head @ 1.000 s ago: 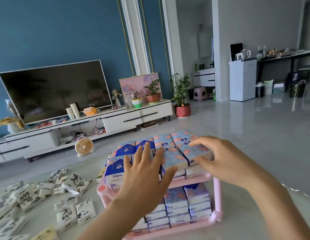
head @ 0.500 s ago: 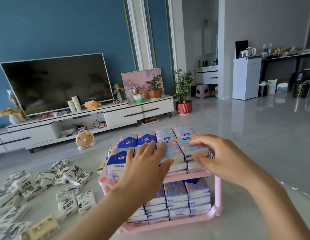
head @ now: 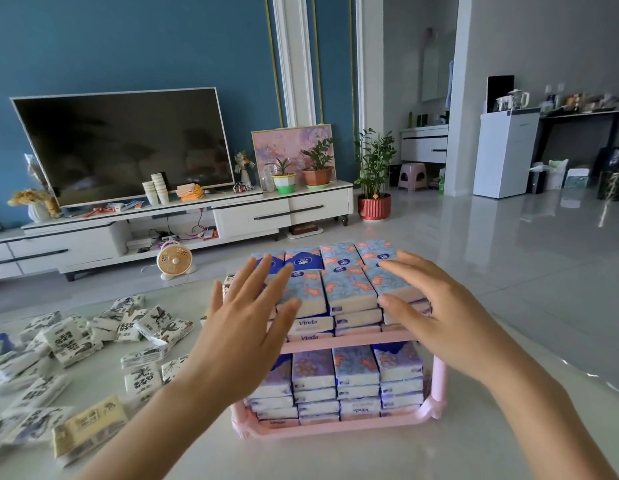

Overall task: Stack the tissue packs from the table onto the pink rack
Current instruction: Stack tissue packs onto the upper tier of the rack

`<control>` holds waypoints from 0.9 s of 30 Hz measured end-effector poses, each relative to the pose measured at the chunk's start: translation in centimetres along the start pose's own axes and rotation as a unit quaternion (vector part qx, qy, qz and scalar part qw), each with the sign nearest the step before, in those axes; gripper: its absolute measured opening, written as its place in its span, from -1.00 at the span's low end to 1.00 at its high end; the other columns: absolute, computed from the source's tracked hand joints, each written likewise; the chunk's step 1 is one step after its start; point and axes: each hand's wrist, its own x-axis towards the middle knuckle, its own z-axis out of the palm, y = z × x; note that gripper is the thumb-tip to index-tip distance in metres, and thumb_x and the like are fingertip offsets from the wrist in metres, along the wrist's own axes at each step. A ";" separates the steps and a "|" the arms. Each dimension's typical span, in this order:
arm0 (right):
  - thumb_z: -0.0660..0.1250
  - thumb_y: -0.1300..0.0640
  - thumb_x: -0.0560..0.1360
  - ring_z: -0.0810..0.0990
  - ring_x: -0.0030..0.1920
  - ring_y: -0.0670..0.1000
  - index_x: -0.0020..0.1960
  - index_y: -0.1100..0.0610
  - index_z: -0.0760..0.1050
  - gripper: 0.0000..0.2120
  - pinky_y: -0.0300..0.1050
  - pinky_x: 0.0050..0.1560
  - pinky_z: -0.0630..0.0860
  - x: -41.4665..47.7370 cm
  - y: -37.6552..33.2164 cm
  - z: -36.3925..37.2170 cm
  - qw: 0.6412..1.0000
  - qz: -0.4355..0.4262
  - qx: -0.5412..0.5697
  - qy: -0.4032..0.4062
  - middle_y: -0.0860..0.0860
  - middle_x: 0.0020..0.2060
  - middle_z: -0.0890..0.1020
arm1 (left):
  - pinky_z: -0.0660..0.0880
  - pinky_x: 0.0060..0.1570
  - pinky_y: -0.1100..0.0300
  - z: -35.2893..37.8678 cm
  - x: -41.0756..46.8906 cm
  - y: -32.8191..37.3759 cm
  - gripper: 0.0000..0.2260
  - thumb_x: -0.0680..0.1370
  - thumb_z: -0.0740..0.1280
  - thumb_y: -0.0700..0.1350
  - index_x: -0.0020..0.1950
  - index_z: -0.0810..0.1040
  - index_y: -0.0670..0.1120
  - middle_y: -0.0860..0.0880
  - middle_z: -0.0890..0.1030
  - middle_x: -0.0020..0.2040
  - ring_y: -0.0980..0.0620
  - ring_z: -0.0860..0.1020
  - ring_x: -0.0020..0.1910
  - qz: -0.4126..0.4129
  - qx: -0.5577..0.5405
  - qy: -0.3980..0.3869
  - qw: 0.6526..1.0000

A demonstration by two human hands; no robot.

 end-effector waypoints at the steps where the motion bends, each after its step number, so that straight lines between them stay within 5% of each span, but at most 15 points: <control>1: 0.22 -0.05 0.52 0.07 0.43 -0.29 0.39 -0.10 0.30 -0.56 -0.39 0.32 0.05 -0.1 -0.1 0.3 1.000 -0.001 0.000 0.001 -0.30 0.34 0.22 | -0.20 0.42 0.05 0.2 0.0 0.1 -0.37 0.42 -0.38 0.32 0.48 -0.12 0.21 0.16 -0.16 0.48 0.15 -0.23 0.48 0.011 0.016 -0.001 1.000; 7: 0.23 0.03 0.54 0.11 0.43 -0.27 0.36 -0.02 0.38 -0.61 -0.16 0.41 0.20 -0.6 0.2 0.6 0.999 0.012 -0.001 0.030 -0.21 0.39 0.28 | 0.14 0.39 0.02 0.4 0.2 0.7 -0.33 0.46 -0.33 0.28 0.49 0.15 0.13 -0.01 0.15 0.51 -0.02 0.13 0.48 0.021 0.050 0.002 0.999; 12: 0.22 0.06 0.54 0.18 0.41 -0.25 0.34 -0.03 0.39 -0.63 -0.05 0.38 0.28 -0.7 0.3 0.4 0.999 0.018 0.011 0.035 -0.21 0.38 0.31 | 0.49 0.07 -0.06 0.6 0.5 0.2 -0.54 0.59 -0.06 0.12 0.32 0.46 0.01 -0.12 0.52 0.27 -0.15 0.51 0.22 0.038 0.095 0.016 0.995; 18: 0.23 0.07 0.54 0.19 0.41 -0.24 0.31 -0.02 0.41 -0.66 -0.27 0.36 0.17 -0.5 0.3 0.7 1.000 0.008 0.005 0.030 -0.28 0.28 0.31 | 0.31 0.30 -0.05 0.6 0.7 0.5 -0.39 0.52 -0.22 0.23 0.42 0.33 0.05 -0.08 0.38 0.40 -0.11 0.34 0.38 0.036 0.064 0.013 0.997; 21: 0.24 0.02 0.53 0.18 0.44 -0.14 0.34 0.03 0.39 -0.61 -0.22 0.39 0.13 -0.5 0.4 0.8 0.999 0.012 -0.016 0.049 -0.14 0.38 0.31 | 0.07 0.42 0.03 0.5 0.6 0.6 -0.29 0.42 -0.33 0.27 0.48 0.18 0.09 -0.02 0.19 0.50 -0.02 0.12 0.48 0.021 0.038 0.002 0.999; 27: 0.08 -0.17 0.50 0.27 0.41 0.01 0.30 0.06 0.45 -0.51 -0.02 0.42 0.13 -0.6 -1.3 2.6 0.988 -0.075 -0.099 0.088 0.01 0.36 0.41 | 0.03 0.42 0.10 -0.2 -0.1 0.1 -0.28 0.38 -0.29 0.32 0.50 0.09 0.13 0.04 0.06 0.52 0.07 -0.01 0.49 -0.014 -0.002 0.007 1.000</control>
